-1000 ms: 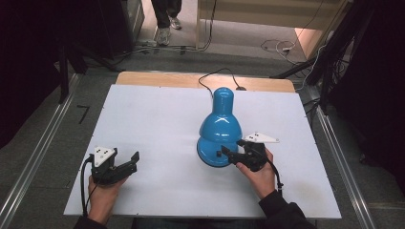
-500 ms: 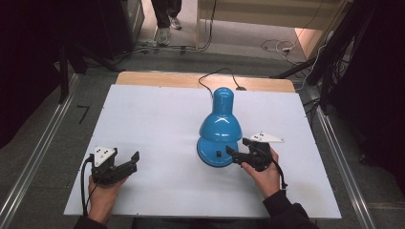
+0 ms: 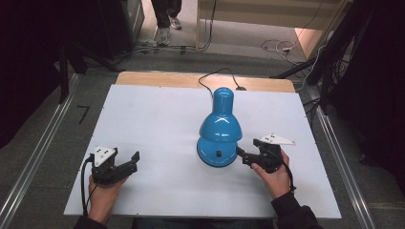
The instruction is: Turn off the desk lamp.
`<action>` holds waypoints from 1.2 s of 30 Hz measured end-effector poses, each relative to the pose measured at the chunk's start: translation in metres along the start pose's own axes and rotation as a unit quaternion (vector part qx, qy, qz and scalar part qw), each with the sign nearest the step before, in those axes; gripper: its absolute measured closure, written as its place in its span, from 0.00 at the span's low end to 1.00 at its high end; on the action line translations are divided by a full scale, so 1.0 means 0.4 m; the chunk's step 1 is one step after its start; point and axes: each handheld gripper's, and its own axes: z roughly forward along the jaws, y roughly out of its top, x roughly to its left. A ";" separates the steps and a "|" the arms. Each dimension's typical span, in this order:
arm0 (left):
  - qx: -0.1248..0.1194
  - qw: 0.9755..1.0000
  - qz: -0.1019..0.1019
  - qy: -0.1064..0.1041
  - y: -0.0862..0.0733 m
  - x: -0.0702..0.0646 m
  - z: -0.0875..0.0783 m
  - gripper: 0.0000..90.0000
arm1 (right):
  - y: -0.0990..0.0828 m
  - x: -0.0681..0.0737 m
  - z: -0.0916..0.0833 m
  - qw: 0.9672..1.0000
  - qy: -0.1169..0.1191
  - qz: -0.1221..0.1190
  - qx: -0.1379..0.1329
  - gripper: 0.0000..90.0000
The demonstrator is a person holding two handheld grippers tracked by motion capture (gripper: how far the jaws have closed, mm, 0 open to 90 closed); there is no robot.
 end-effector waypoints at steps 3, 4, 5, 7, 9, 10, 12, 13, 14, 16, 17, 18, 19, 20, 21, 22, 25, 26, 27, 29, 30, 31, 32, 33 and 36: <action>0.000 1.000 0.000 0.000 0.000 0.000 0.000 0.22 | -0.004 -0.013 -0.011 1.000 -0.007 0.005 0.001 0.20; 0.000 1.000 0.000 0.000 0.000 0.000 0.000 0.22 | -0.006 -0.018 -0.014 1.000 -0.009 0.004 -0.002 0.19; 0.000 1.000 0.000 0.000 0.000 0.000 0.000 0.22 | -0.008 -0.023 -0.018 1.000 -0.011 0.005 -0.001 0.19; 0.000 1.000 0.000 0.000 0.000 0.000 0.000 0.22 | -0.012 -0.033 -0.026 1.000 -0.016 0.007 -0.001 0.19; 0.000 1.000 0.000 0.000 0.000 0.000 0.000 0.22 | -0.016 -0.043 -0.034 1.000 -0.021 0.010 0.000 0.19; 0.000 1.000 0.000 0.000 0.000 0.000 0.000 0.22 | -0.019 -0.049 -0.038 1.000 -0.024 0.011 -0.001 0.19; 0.001 1.000 0.000 0.000 0.000 -0.001 0.000 0.22 | -0.023 -0.060 -0.046 1.000 -0.028 0.014 -0.002 0.19; 0.001 1.000 0.000 0.000 0.000 -0.001 0.000 0.22 | -0.025 -0.065 -0.049 0.999 -0.030 0.017 -0.001 0.19; 0.001 1.000 0.001 0.000 0.000 -0.001 0.000 0.22 | -0.027 -0.070 -0.053 0.999 -0.033 0.019 -0.002 0.19; 0.000 1.000 0.000 0.000 0.000 -0.001 0.000 0.22 | -0.031 -0.080 -0.059 0.999 -0.038 0.020 -0.002 0.18; 0.000 1.000 0.000 0.000 0.000 -0.001 0.000 0.22 | -0.033 -0.085 -0.063 0.999 -0.040 0.021 -0.001 0.18; 0.000 1.000 0.000 0.000 0.000 0.000 0.000 0.22 | -0.036 -0.090 -0.066 0.999 -0.043 0.022 -0.002 0.18; 0.000 1.000 0.000 0.000 0.000 0.000 0.000 0.22 | -0.038 -0.093 -0.069 0.999 -0.045 0.024 -0.002 0.17; 0.000 1.000 0.000 0.000 0.000 0.000 0.000 0.22 | -0.040 -0.098 -0.073 0.999 -0.048 0.024 -0.001 0.17; 0.000 1.000 0.000 0.000 0.000 0.000 0.000 0.22 | -0.043 -0.103 -0.076 0.998 -0.050 0.026 -0.001 0.17; 0.000 1.000 -0.001 0.000 0.000 0.000 0.000 0.22 | -0.046 -0.107 -0.079 0.998 -0.052 0.027 -0.001 0.17; 0.000 1.000 -0.001 0.000 0.000 -0.001 0.000 0.22 | -0.054 -0.120 -0.090 0.998 -0.058 0.030 0.001 0.17; 0.000 1.000 -0.001 0.000 0.000 -0.001 0.000 0.22 | -0.056 -0.125 -0.093 0.998 -0.060 0.031 0.001 0.17; 0.000 1.000 -0.001 0.000 0.000 -0.001 0.000 0.22 | -0.059 -0.128 -0.096 0.998 -0.062 0.033 0.002 0.17; 0.001 1.000 0.001 0.000 0.000 -0.001 0.000 0.22 | -0.064 -0.136 -0.103 0.997 -0.064 0.034 0.001 0.17; 0.001 1.000 0.001 0.000 0.000 -0.001 0.000 0.22 | -0.065 -0.139 -0.107 0.997 -0.066 0.037 0.001 0.17; 0.001 1.000 0.001 0.000 0.000 -0.001 0.000 0.22 | -0.067 -0.143 -0.111 0.997 -0.067 0.038 0.001 0.17; 0.001 1.000 0.000 0.001 0.000 -0.001 0.000 0.22 | -0.068 -0.146 -0.114 0.997 -0.069 0.041 0.000 0.17; 0.000 1.000 0.000 0.001 0.000 -0.001 0.000 0.22 | -0.070 -0.150 -0.118 0.997 -0.071 0.042 -0.001 0.17; 0.000 1.000 0.000 0.001 0.000 -0.001 0.000 0.22 | -0.075 -0.160 -0.129 0.996 -0.077 0.046 -0.003 0.17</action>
